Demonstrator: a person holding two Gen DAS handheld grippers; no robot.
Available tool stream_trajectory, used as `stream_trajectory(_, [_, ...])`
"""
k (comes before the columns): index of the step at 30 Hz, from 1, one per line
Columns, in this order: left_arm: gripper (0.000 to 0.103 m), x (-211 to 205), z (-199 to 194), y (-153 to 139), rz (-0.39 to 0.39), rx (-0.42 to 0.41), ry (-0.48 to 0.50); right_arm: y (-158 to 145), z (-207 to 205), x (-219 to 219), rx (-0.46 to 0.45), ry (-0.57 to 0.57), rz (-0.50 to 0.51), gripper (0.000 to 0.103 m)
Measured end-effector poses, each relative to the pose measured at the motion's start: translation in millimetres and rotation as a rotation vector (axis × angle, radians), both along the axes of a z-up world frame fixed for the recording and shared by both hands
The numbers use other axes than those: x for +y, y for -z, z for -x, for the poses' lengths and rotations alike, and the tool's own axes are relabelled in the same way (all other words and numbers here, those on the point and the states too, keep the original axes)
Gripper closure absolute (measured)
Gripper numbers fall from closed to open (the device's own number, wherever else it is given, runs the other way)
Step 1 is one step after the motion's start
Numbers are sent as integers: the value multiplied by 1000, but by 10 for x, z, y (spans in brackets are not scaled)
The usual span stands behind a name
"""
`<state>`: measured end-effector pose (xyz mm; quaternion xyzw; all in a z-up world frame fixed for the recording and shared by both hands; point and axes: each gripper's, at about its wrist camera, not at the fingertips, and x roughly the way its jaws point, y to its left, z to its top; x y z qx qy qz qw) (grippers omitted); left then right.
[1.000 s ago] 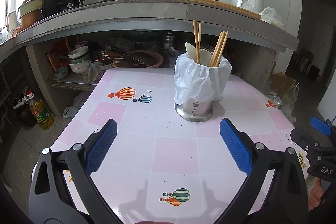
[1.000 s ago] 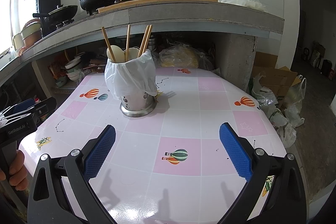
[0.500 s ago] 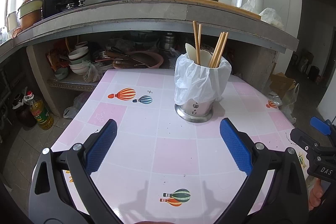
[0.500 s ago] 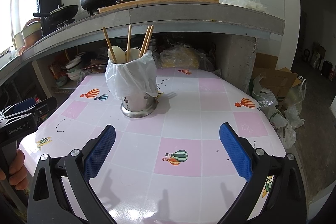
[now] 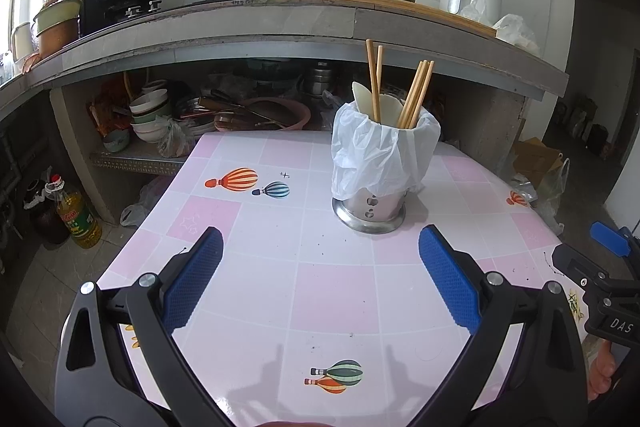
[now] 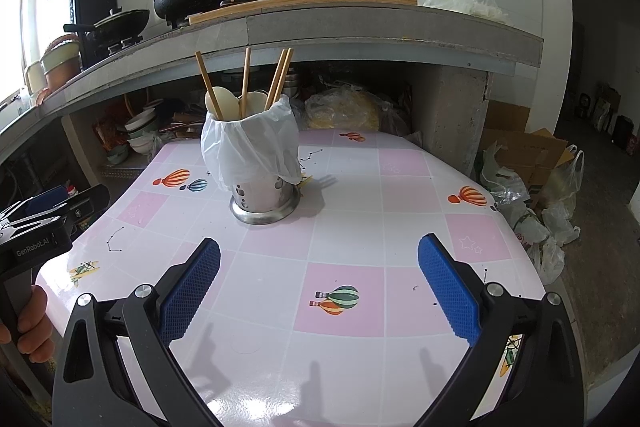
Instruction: Organize utensils
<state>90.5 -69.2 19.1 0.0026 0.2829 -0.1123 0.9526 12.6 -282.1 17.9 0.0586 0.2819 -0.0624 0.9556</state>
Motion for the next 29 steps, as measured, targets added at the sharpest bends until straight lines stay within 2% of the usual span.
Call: stream_trajectory(29, [8,-6,9,16,3,9,4,0,0,1,1,-1,0,7])
